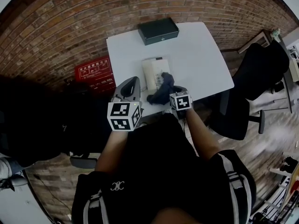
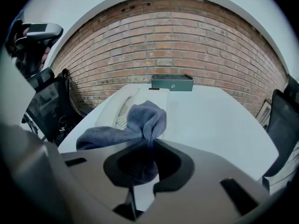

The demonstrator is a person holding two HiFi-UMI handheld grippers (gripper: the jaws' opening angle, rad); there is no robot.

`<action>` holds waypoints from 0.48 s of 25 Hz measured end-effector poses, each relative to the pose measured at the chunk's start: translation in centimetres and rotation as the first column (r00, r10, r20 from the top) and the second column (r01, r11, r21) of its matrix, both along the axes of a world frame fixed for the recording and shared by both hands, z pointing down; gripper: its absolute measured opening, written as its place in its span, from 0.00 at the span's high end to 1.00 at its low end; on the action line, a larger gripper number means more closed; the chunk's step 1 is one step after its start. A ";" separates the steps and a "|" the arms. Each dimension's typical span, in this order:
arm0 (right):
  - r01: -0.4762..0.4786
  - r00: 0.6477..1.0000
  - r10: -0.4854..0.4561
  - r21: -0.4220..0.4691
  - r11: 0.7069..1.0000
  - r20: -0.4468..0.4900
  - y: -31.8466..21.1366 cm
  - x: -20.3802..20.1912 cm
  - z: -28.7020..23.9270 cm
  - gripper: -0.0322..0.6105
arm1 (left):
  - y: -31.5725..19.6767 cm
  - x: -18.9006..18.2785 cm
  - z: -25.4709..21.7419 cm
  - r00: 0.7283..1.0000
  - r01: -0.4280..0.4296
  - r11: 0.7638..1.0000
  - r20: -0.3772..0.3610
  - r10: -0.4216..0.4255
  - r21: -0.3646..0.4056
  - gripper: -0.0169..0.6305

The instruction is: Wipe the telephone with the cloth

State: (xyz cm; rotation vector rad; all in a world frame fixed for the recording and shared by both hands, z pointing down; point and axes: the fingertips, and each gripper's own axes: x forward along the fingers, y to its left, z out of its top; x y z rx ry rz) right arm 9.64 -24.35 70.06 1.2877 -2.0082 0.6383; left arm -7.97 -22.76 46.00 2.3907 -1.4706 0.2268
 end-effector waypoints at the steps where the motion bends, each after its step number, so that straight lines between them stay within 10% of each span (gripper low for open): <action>1: -0.012 1.000 0.012 -0.002 1.000 -0.011 -0.1 0.4 -0.1 0.91 | 0.1 0.1 0.0 1.000 -0.001 1.000 0.000 0.001 0.000 0.99; 12: -0.154 0.986 0.155 0.007 0.988 -0.054 -1.9 2.6 -0.3 0.91 | 0.3 0.1 0.1 1.000 0.000 1.000 0.008 0.000 0.008 0.99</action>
